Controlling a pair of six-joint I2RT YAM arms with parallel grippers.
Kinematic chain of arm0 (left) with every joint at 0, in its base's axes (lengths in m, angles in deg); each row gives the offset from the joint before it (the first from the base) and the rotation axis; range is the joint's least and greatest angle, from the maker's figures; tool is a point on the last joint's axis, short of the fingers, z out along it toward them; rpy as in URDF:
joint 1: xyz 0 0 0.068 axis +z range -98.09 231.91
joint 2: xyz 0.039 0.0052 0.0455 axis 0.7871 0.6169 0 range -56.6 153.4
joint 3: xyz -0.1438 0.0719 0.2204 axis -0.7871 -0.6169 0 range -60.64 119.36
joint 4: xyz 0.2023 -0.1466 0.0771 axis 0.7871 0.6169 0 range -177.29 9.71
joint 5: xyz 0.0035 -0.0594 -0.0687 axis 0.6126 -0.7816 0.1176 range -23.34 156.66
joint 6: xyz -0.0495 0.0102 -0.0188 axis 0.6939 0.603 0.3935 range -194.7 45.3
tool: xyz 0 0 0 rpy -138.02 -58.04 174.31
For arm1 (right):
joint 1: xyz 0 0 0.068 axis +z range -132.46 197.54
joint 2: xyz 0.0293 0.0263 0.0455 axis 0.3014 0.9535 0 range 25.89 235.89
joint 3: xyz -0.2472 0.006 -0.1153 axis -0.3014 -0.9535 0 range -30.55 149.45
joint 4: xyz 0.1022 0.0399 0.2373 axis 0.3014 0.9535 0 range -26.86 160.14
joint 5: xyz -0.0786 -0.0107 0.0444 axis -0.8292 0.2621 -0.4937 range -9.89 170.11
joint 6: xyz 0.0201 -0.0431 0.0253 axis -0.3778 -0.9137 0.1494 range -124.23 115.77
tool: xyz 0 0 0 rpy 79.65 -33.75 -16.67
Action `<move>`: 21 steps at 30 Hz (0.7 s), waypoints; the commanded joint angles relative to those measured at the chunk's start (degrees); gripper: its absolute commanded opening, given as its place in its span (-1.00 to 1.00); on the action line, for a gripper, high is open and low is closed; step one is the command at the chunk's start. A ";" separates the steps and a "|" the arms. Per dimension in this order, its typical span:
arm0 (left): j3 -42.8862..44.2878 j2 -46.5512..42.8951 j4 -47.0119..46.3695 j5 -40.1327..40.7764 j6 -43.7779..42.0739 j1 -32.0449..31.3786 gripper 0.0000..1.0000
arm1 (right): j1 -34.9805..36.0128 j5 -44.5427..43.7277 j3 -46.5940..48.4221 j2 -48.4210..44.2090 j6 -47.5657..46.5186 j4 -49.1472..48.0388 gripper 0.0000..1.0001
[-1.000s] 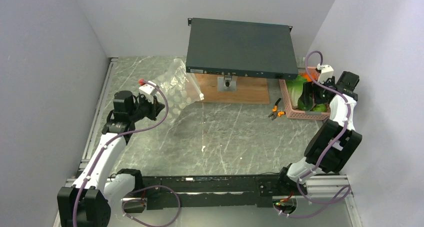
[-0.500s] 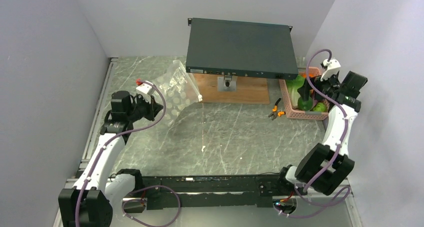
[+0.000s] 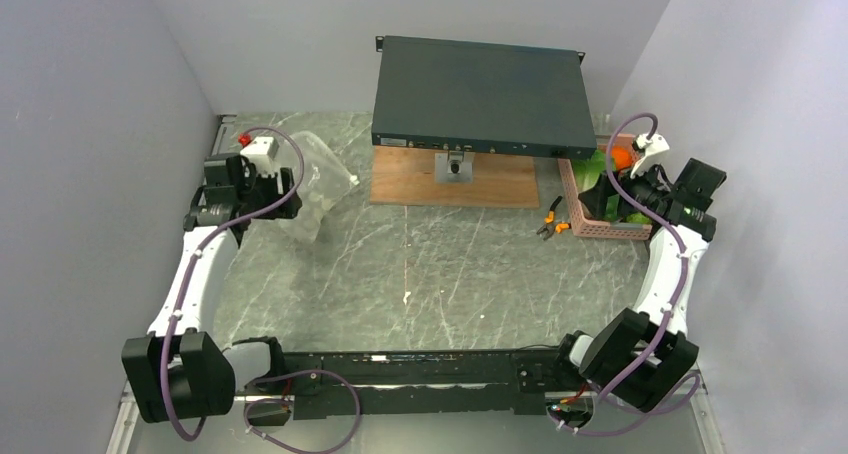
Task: Open the zip-top bag and remove the fake food
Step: Place the zipper food storage bag at the center of the board, then reset both arms
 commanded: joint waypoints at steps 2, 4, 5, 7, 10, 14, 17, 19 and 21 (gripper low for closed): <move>5.69 -1.15 5.65 7.75 5.62 2.78 0.95 | -0.18 -0.28 2.83 -2.10 -2.33 5.32 1.00; 6.45 -3.23 4.22 7.06 7.73 3.45 0.99 | -0.22 -1.60 3.91 -2.19 -2.27 7.17 1.00; 7.16 -4.04 3.99 7.81 10.03 3.70 0.99 | -0.23 -2.02 4.31 -2.34 -2.19 7.97 1.00; 9.57 -4.48 4.75 7.71 13.78 4.08 0.99 | -0.23 -2.71 4.30 -3.07 -0.55 8.41 1.00; 15.04 -3.03 6.37 -0.61 17.44 4.69 0.99 | -0.26 -4.41 4.53 -4.23 4.13 8.71 0.99; 23.91 -0.91 7.96 -9.74 22.25 4.62 0.99 | -0.21 -7.80 7.10 -5.62 6.95 10.95 1.00; 29.28 1.81 9.08 -12.75 25.82 4.46 0.99 | -0.31 -9.05 8.44 -8.19 8.65 11.09 1.00; 31.18 3.28 8.45 -14.32 29.08 4.24 0.99 | -0.26 -11.31 9.34 -9.99 11.91 10.34 1.00; 32.99 4.55 7.63 -15.96 32.33 4.15 0.99 | -0.25 -14.09 9.96 -11.77 15.34 8.89 1.00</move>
